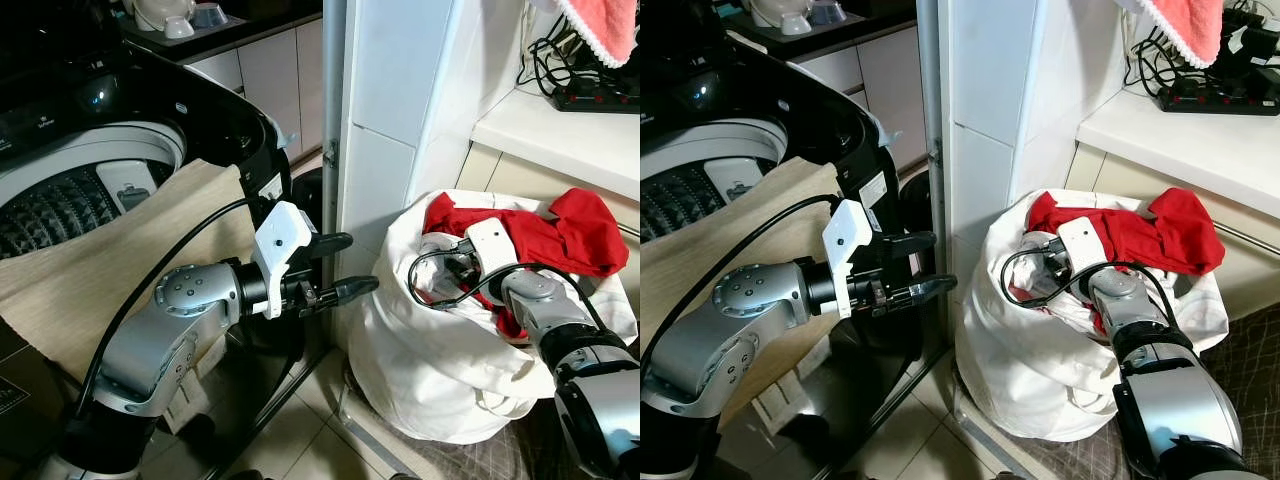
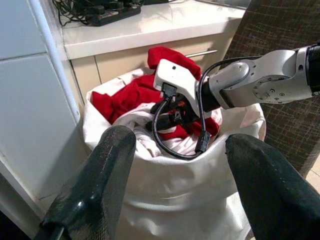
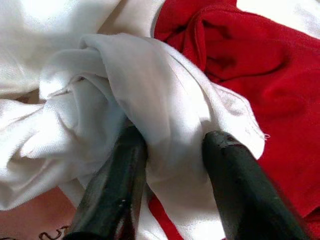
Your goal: Clothes washing
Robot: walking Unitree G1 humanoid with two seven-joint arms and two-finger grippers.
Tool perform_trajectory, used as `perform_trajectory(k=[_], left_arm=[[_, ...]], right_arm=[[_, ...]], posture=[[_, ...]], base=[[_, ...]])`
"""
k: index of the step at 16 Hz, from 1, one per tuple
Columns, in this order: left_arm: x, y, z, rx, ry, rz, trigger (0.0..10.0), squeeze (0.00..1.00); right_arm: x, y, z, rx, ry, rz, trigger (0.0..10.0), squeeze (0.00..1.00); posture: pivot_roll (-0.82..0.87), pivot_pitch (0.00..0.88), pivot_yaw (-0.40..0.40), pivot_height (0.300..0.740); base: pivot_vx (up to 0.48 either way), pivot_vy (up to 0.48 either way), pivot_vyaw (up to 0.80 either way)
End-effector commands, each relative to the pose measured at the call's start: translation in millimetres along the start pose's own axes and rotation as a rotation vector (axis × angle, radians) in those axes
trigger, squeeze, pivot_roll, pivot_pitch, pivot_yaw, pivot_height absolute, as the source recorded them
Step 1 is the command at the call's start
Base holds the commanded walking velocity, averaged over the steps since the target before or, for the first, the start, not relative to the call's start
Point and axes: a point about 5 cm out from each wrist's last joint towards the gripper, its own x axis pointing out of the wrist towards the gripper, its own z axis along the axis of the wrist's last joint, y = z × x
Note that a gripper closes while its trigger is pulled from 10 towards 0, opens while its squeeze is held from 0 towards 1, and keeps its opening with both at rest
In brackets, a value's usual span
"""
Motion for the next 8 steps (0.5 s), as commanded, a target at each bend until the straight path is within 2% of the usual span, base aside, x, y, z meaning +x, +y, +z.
perform_trajectory(k=[1,8], left_arm=[[-0.6,-2.1,0.9,-0.001,0.004,-0.010,10.0,0.00],[1.1,-3.2,0.7,-0.010,0.006,-0.018,10.0,0.00]], right_arm=[[0.1,-2.3,5.4,-0.015,-0.012,-0.002,0.0,0.00],[0.0,-2.7,5.5,0.008,-0.010,0.008,0.0,0.00]], posture=[[0.00,0.000,0.053,0.740],[0.00,0.000,0.054,0.740]], base=[[0.000,0.000,0.00],[0.000,0.000,0.00]])
